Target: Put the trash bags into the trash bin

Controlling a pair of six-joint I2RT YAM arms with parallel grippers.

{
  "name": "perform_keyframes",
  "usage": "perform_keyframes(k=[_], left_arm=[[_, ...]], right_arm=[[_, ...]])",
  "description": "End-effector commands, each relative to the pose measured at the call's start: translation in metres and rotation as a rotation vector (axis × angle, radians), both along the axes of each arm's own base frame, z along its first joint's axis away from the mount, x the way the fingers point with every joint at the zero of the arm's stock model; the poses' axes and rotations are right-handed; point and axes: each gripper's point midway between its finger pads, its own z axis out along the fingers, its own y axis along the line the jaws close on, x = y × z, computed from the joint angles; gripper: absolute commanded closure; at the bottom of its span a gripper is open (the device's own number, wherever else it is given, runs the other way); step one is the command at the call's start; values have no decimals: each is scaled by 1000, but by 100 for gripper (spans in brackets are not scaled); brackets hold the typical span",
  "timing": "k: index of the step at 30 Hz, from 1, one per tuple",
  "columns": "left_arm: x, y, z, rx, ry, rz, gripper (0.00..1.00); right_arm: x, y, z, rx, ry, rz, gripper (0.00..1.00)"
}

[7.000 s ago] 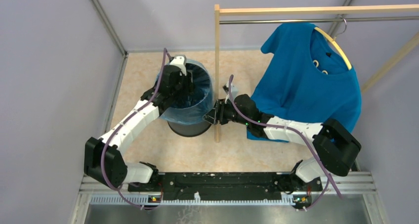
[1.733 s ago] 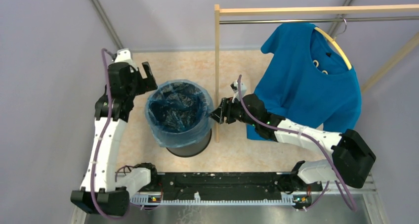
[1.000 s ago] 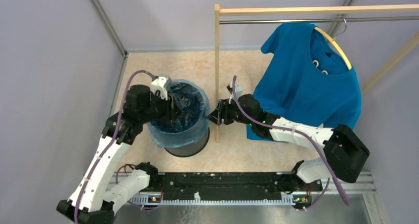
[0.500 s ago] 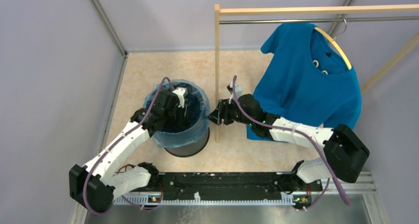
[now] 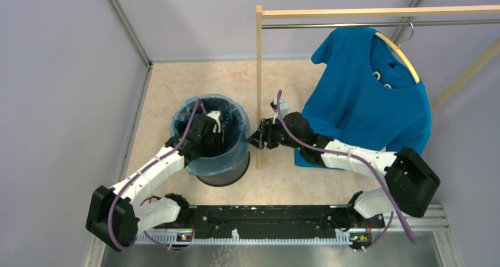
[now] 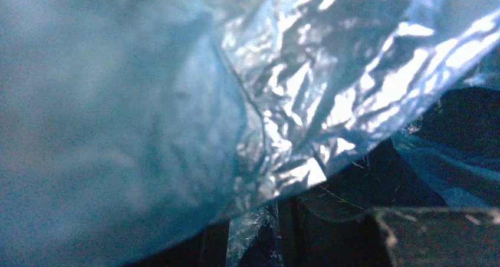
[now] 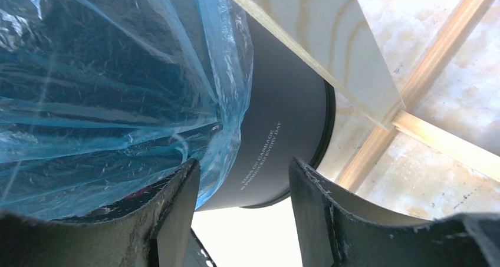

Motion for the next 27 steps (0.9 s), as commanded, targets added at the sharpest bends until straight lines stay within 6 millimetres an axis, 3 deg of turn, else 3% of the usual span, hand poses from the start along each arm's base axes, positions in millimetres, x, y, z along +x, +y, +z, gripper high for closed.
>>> perform_keyframes(k=[1, 4, 7, 13, 21, 27], left_arm=[[18, 0, -12, 4, -50, 66, 61], [19, 6, -13, 29, -42, 90, 59], [20, 8, 1, 33, -58, 99, 56], [19, 2, 60, -27, -130, 59, 33], [-2, -2, 111, -121, -213, -26, 18], [-17, -11, 178, -230, -403, -160, 8]], right_arm=[[10, 16, 36, 92, -62, 12, 42], [11, 19, 36, 90, -59, 16, 42], [11, 21, 38, 95, -58, 22, 42], [12, 16, 38, 73, -74, 15, 40], [8, -10, 46, -25, -138, -14, 34], [5, -27, 33, -162, -184, 16, 23]])
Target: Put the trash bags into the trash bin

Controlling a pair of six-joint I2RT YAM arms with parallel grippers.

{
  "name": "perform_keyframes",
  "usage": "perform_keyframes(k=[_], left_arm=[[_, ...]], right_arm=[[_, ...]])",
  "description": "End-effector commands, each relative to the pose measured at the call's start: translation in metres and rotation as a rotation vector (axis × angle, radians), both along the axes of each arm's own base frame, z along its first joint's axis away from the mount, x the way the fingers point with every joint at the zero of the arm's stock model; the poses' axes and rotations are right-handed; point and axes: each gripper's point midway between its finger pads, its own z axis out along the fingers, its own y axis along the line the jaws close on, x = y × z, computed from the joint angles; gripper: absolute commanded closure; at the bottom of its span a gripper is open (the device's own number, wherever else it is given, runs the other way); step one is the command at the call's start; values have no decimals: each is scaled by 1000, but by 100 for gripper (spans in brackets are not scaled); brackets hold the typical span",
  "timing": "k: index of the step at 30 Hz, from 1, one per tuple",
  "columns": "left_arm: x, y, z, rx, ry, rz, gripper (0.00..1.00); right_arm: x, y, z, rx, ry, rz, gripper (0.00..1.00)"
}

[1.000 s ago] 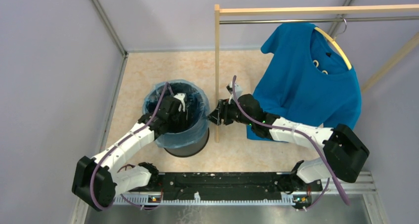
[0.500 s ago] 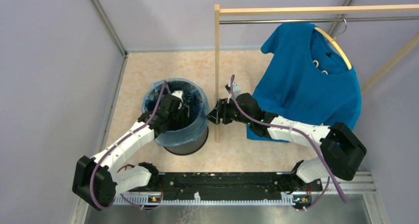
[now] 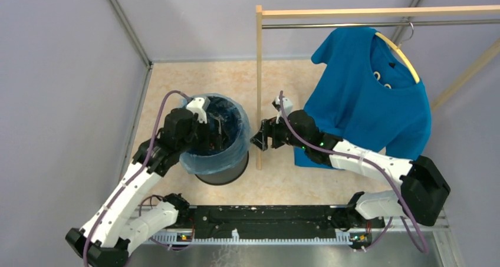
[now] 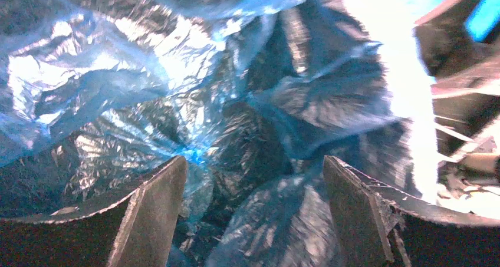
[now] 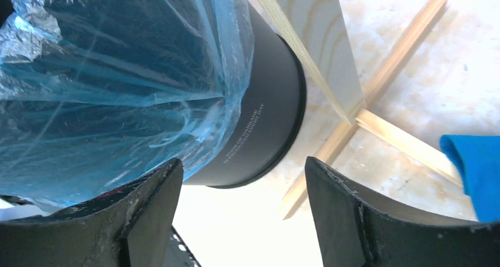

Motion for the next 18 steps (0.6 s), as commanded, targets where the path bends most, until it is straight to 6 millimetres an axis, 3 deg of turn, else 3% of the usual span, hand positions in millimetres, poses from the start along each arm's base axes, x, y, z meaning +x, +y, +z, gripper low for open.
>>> perform_keyframes(k=[1, 5, 9, 13, 15, 18], left_arm=[[-13, -9, 66, -84, -205, -129, 7], [-19, 4, 117, -104, -399, -121, 1], [-32, 16, 166, -140, -582, -117, 1], [-50, 25, 201, -191, -748, -125, 1], [-59, 30, 213, -208, -813, -120, 1], [-74, 44, 230, -236, -905, -90, 1]], right_arm=[[3, -10, 13, -107, -92, 30, 21], [-15, -2, 7, -210, -155, 111, 2], [-41, 12, -9, -279, -180, 198, 1], [-69, 33, -25, -311, -185, 274, 1], [-71, 45, -28, -289, -183, 243, 1], [-49, 55, -34, -221, -130, 39, 1]])
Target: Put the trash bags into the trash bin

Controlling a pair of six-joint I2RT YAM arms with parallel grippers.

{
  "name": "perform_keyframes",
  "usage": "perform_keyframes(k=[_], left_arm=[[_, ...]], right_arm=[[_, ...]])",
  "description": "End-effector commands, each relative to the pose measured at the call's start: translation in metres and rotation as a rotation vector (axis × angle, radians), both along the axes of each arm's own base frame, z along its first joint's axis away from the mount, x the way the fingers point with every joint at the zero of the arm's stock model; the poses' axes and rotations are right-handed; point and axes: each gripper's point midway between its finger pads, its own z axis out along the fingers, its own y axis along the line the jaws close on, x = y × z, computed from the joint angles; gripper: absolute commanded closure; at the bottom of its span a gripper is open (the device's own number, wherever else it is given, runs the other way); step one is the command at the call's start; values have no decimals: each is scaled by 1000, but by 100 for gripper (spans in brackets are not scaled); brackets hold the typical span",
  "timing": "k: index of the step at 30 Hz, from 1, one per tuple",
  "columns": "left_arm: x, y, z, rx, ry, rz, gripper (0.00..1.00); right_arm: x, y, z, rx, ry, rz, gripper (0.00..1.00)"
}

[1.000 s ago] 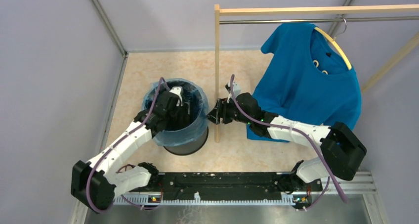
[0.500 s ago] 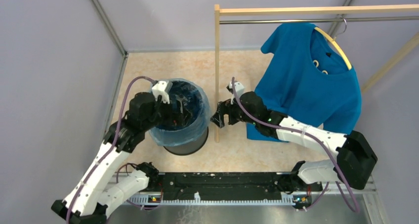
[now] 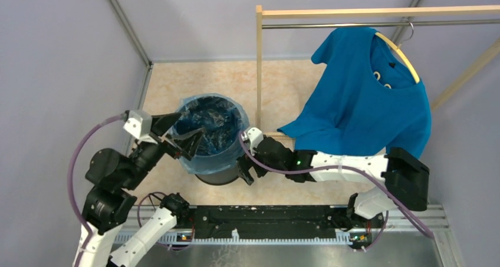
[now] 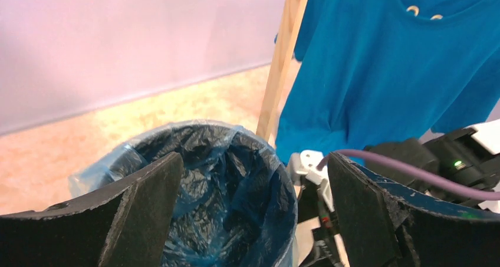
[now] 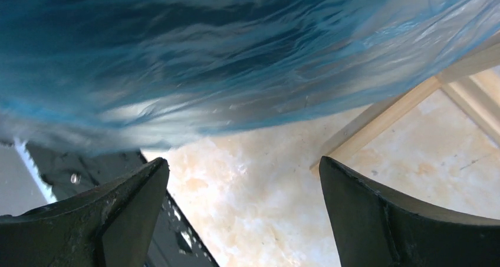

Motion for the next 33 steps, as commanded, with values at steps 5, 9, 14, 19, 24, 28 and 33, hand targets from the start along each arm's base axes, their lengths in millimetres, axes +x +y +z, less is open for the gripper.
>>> perform_keyframes(k=[5, 9, 14, 19, 24, 28, 33], left_arm=[[-37, 25, 58, -94, -285, 21, 1], [-48, 29, 62, -93, -284, 9, 1], [-53, 40, 60, -99, -276, 49, 1], [-60, 49, 69, -106, -284, 72, 1], [-71, 49, 76, -126, -269, 47, 1], [-68, 49, 65, -118, -209, 52, 1], [-62, 48, 60, -142, -194, 64, 1]], right_arm=[[55, 65, 21, 243, -73, -355, 1], [79, 95, 18, 253, -156, -418, 1], [120, 125, 20, 287, -262, -573, 1], [173, 166, 20, 328, -391, -670, 3], [224, 197, 39, 337, -511, -692, 3], [229, 198, 52, 326, -541, -628, 2], [175, 181, 83, 338, -399, -385, 1]])
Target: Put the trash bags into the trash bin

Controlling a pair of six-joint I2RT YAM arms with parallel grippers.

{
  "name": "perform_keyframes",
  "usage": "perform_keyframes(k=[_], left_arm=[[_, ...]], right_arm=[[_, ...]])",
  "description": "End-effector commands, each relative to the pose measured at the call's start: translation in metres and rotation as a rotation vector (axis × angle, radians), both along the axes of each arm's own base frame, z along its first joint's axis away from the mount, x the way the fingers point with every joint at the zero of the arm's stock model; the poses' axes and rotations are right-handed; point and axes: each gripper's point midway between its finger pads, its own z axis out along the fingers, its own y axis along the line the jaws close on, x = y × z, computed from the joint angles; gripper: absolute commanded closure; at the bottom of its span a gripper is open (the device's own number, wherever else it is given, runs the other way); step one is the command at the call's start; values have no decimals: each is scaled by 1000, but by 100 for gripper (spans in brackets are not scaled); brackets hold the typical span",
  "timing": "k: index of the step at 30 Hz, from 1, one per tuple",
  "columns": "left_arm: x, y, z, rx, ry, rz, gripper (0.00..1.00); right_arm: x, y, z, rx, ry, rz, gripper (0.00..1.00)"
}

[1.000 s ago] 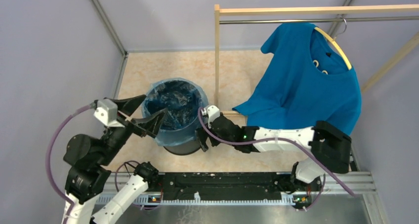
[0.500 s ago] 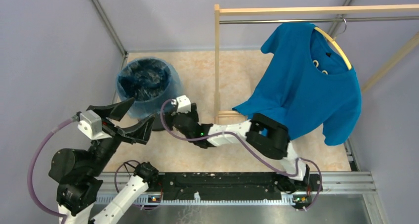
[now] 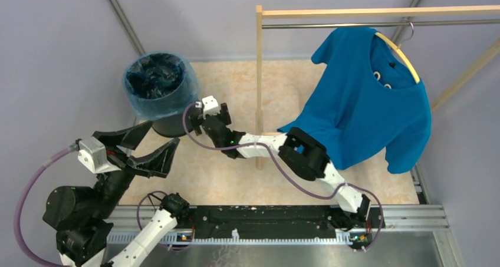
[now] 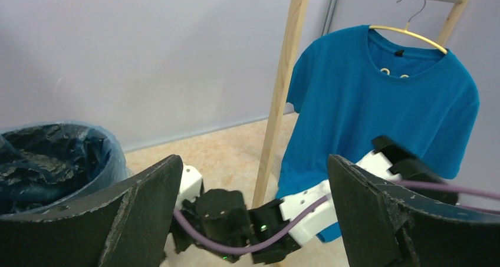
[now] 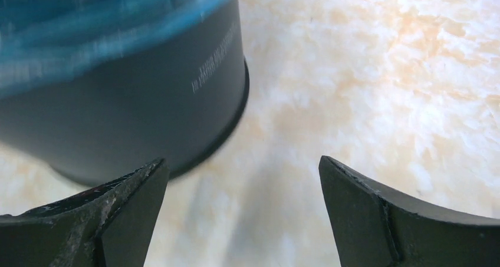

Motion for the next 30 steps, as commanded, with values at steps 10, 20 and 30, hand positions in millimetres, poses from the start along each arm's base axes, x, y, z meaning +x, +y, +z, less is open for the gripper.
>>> perform_keyframes(k=[10, 20, 30], left_arm=[[24, -5, -3, -29, 12, 41, 1], [41, 5, 22, -34, -24, 135, 1], [58, 13, 29, -59, 4, 215, 1]], right_arm=[[-177, -134, 154, 65, 154, 389, 1], [-186, -317, 331, 107, -119, 150, 1], [-189, -443, 384, 220, -282, -135, 1]])
